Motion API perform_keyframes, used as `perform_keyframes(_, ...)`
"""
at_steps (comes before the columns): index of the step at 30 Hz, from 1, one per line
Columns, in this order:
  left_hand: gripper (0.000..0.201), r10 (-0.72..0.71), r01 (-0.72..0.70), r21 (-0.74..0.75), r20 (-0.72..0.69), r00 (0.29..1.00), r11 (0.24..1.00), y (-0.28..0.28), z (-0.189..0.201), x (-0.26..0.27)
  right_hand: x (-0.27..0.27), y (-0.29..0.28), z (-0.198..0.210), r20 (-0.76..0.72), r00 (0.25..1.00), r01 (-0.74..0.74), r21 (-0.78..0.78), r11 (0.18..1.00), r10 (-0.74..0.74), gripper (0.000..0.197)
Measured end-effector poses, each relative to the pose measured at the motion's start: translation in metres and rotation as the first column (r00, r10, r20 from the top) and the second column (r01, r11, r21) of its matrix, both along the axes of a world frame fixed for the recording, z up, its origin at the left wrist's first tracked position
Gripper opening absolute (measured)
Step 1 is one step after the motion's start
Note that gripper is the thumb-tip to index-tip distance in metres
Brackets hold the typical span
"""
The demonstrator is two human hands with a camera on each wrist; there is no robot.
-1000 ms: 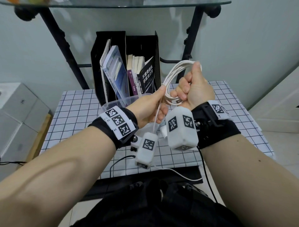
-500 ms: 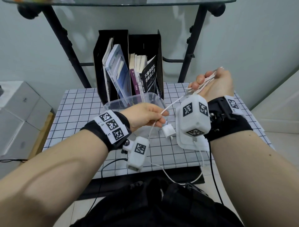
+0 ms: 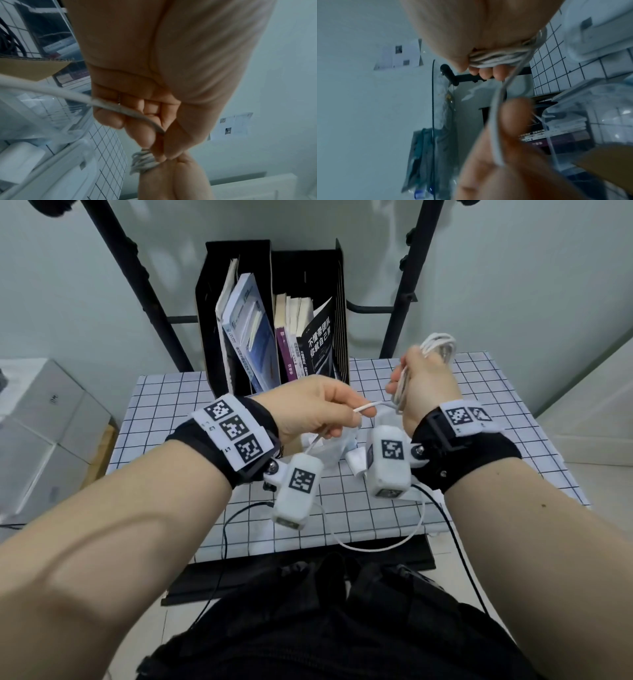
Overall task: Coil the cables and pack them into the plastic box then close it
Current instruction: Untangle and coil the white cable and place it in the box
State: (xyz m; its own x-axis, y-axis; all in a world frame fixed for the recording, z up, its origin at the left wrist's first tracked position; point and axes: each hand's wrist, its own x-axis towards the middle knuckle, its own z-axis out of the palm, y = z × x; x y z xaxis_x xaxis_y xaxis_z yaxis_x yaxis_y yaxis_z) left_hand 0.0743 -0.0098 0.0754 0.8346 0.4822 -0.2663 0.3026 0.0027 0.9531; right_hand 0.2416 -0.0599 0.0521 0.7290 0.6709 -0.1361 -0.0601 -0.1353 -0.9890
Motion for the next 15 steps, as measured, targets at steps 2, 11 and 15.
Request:
perform_keyframes(2,0.028,-0.026,0.026,0.017,0.008,1.0,1.0,0.001,0.005,0.002,-0.005,0.0,-0.002,0.121,0.983,-0.128,-0.087,0.988,0.138,0.022)
perform_keyframes(11,0.016,-0.034,0.026,0.119,0.068,0.997,0.993,0.007,0.008,0.003,-0.019,-0.007,0.001,-0.005,0.901,-0.427,-0.184,0.885,0.434,0.031)
perform_keyframes(15,0.006,0.167,-0.186,0.164,0.122,0.978,0.969,0.013,0.007,0.004,-0.024,-0.013,0.004,-0.127,0.834,-0.552,-0.142,0.822,0.537,0.057)
